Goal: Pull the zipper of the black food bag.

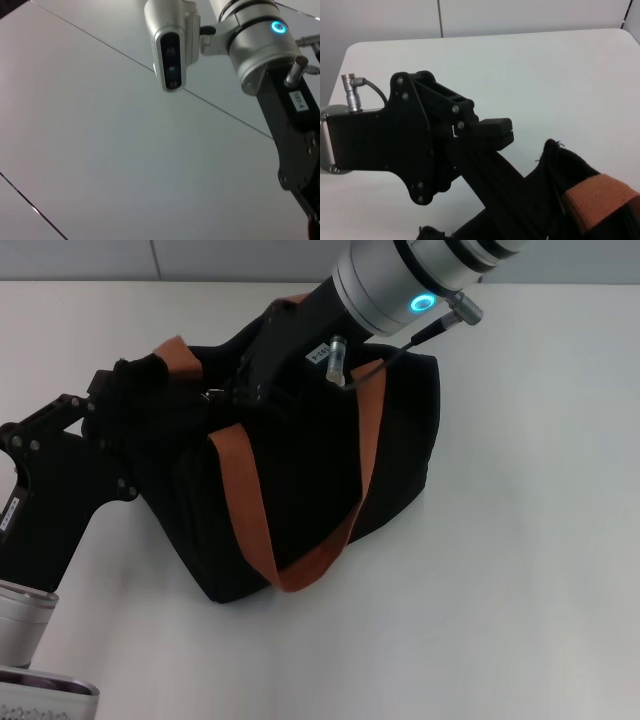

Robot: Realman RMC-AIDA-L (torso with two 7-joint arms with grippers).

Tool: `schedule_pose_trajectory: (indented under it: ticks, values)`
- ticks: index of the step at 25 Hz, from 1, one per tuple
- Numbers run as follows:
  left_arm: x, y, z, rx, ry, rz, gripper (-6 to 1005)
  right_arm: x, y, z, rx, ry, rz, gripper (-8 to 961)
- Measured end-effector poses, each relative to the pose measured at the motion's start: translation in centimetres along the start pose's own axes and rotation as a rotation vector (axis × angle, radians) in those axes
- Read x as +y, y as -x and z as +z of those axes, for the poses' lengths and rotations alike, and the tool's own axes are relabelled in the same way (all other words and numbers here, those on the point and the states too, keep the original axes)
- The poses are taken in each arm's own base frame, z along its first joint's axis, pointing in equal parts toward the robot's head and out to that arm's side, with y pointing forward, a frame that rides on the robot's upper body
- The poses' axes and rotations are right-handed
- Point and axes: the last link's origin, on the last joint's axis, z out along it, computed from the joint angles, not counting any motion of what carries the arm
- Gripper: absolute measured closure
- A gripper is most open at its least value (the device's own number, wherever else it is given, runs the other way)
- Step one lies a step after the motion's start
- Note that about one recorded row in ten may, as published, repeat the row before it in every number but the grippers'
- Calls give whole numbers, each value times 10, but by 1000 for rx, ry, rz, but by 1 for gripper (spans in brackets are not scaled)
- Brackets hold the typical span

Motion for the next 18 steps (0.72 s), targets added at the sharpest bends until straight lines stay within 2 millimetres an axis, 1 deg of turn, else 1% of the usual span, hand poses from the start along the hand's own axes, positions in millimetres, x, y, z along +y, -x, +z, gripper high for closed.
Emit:
schedule_pose_trajectory:
  ticks: [5,10,18]
  values:
    - [0,1,-1,-14,-1,1,914,-1,-4,-2,-7,-2,9,936]
    - [0,2,-3,-20,-2,1,913,-5,-6,-10,-42,-20,19,936]
    - [0,2,-4,-22,-1,1,912,-5,-7,-11,-51,-22,5,946]
